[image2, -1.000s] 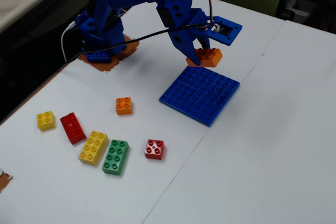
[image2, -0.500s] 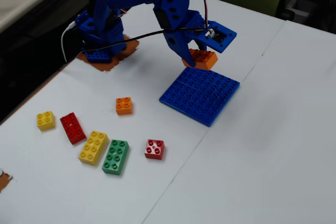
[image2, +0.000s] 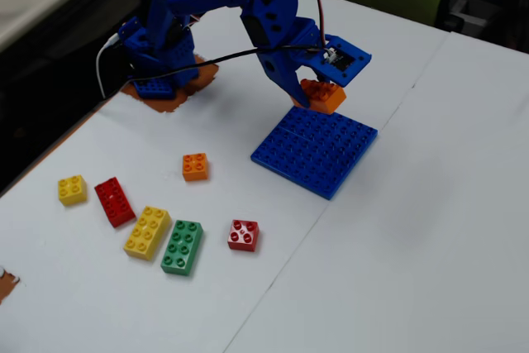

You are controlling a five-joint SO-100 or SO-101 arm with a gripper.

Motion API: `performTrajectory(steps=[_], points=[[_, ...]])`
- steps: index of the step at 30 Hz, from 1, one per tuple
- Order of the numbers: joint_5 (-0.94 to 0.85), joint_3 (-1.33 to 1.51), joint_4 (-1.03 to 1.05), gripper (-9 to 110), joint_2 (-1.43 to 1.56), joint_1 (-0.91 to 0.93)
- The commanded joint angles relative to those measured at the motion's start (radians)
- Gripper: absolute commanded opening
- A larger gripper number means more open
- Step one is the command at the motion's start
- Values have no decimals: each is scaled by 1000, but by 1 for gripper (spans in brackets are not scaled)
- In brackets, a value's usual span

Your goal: Pick up the 2x4 orange block and go up the 8x8 blue block.

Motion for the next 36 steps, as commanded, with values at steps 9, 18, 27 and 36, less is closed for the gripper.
performTrajectory(steps=[9,18,27,36], points=[[5,-51,3,0,55,12],[-35,-51,37,0,69,8],[-67,-51,35,0,61,8],[-110,-55,32,0,71,-25]])
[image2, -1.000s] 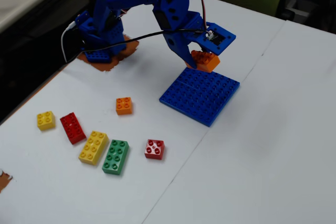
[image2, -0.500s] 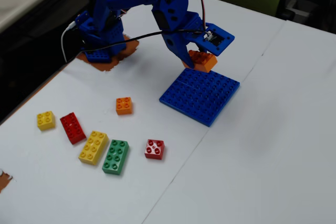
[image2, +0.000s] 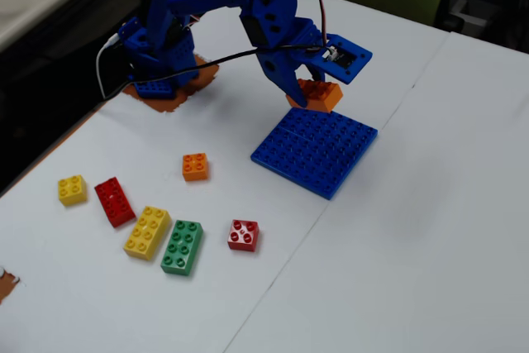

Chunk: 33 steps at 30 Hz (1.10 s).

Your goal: Pick up the 2x4 orange block and go up the 8x8 blue block.

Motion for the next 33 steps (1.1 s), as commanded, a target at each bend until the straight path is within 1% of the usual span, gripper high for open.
performTrajectory(steps=[1,19,33], points=[[-15,-55,0,0,71,-18],[-78,-55,-5,0,63,-32],[-61,-55,-12,0,58,-31]])
